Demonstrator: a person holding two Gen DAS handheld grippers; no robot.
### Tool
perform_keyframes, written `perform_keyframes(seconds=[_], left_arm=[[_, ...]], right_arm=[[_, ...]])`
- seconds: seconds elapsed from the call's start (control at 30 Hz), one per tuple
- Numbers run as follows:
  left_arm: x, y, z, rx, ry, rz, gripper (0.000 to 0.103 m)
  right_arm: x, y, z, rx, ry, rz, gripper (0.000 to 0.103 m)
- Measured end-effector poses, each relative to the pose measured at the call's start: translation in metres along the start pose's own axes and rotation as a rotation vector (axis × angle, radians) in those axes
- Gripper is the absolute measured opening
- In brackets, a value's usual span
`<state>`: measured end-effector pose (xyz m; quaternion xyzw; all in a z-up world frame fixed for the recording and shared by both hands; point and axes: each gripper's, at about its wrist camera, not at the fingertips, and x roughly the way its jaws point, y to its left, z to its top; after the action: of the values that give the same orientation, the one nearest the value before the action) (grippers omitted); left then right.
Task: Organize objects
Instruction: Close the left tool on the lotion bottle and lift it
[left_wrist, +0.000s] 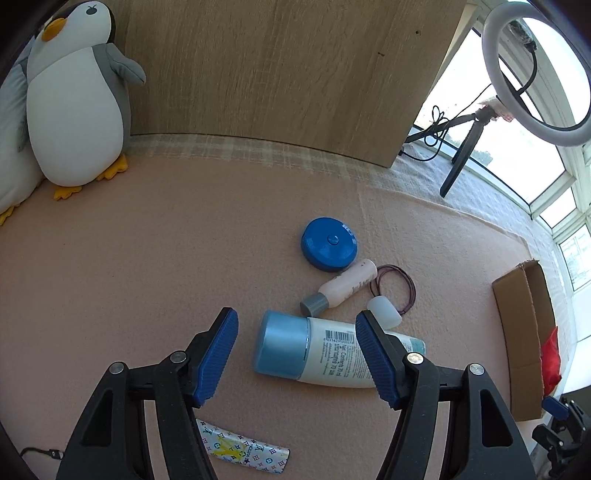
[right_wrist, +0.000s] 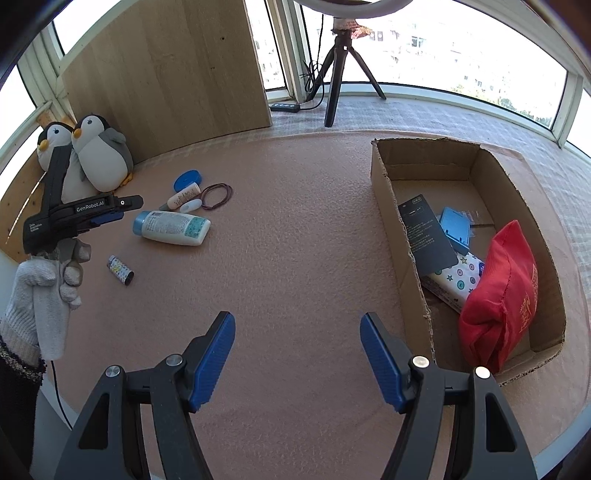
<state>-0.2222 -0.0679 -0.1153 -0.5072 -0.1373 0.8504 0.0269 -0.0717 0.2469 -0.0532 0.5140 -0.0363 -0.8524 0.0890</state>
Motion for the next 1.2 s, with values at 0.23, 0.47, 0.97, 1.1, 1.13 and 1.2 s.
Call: perform_keyframes(seconds=[0.23,0.47,0.97,1.1,1.13,1.2], left_arm=[[0.025,-0.019,0.001,0.077,0.039,0.044,0.070],[0.031,-0.025,-0.007,0.103,0.047,0.041,0.070],[0.023,-0.067,-0.072,0.237,0.048,-0.043,0.070],[0.017,-0.083,-0.092,0.287,0.032,-0.053,0.070],[0.016,-0.088,-0.097,0.306,0.030,-0.057,0.070],[0.013,-0.096,-0.107,0.342,0.025,-0.055,0.070]], right_arm=[[0.003,-0.013,-0.003,0.024,0.011,-0.012,0.066],[0.005,-0.017,-0.002,0.034,0.014,-0.009,0.066],[0.007,-0.011,0.003,0.020,0.009,0.018,0.067],[0.008,-0.011,0.002,0.024,0.014,0.032,0.067],[0.009,-0.011,0.002,0.025,0.016,0.035,0.067],[0.010,-0.011,0.002,0.027,0.022,0.043,0.067]])
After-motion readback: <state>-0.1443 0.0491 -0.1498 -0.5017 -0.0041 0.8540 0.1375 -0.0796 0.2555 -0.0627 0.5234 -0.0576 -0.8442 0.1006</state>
